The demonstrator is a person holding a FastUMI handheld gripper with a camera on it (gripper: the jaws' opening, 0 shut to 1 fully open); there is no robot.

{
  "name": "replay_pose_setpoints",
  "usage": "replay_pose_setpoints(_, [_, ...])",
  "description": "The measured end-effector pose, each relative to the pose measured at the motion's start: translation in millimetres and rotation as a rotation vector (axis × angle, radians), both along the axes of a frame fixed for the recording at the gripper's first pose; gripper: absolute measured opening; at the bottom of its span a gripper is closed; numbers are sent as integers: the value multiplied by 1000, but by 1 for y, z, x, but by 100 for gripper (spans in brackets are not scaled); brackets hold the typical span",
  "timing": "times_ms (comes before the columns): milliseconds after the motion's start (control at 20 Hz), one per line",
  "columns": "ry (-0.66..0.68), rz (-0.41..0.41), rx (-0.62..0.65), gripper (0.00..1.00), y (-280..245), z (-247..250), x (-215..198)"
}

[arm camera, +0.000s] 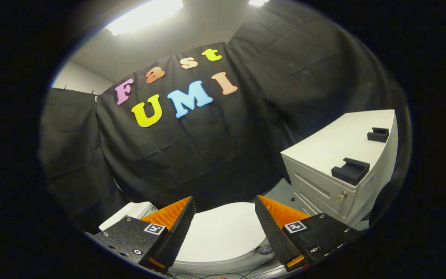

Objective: Open the toilet lid.

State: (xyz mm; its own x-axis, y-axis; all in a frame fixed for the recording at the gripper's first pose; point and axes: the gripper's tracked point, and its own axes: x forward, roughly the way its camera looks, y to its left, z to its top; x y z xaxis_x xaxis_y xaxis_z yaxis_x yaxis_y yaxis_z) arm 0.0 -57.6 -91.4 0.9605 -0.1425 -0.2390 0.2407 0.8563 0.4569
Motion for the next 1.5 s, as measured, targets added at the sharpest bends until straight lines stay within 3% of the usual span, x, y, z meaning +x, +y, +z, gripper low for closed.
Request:
replay_pose_setpoints(200, [134,7,66,96,6,-52,5])
replay_pose_setpoints(600, [268,-43,238,94,6,-120,-6])
replay_pose_setpoints(1350, [406,-231,494,90,-14,-191,-15])
replay_pose_setpoints(1500, [431,-230,535,90,-6,-206,-9])
